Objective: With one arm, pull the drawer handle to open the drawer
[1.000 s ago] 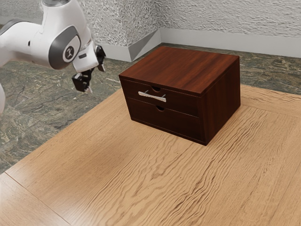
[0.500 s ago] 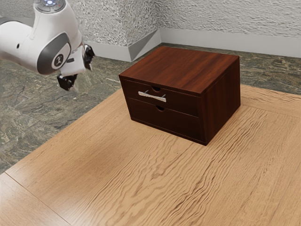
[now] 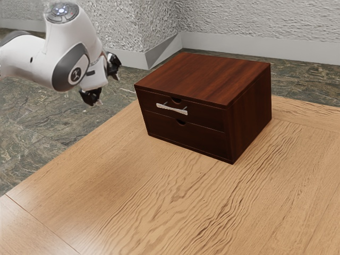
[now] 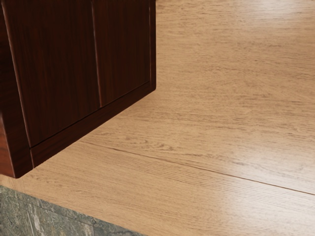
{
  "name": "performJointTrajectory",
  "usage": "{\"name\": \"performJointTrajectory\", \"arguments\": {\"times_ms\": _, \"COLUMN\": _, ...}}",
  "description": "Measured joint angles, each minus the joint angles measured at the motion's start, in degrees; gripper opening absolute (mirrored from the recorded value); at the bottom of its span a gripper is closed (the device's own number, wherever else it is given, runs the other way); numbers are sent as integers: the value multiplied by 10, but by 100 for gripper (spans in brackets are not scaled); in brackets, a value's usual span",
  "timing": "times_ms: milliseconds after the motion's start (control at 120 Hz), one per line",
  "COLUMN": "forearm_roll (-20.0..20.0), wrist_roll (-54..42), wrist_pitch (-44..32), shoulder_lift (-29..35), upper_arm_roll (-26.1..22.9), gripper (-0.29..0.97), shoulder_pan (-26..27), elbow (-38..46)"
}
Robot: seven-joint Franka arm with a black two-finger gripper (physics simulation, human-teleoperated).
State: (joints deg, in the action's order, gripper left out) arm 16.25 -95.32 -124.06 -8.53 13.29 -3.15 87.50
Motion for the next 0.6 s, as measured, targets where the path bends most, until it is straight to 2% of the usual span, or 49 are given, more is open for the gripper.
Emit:
{"name": "performJointTrajectory", "arguments": {"times_ms": 467, "forearm_roll": -12, "wrist_roll": -4, "wrist_pitch": -19, "shoulder_lift": 0, "upper_arm_roll": -19, "gripper": 68, "shoulder_pan": 1, "elbow": 21}}
{"name": "performJointTrajectory", "arguments": {"times_ms": 600, "forearm_roll": -14, "wrist_roll": -7, "wrist_pitch": -29, "shoulder_lift": 0, "upper_arm_roll": -19, "gripper": 64, "shoulder_pan": -2, "elbow": 24}}
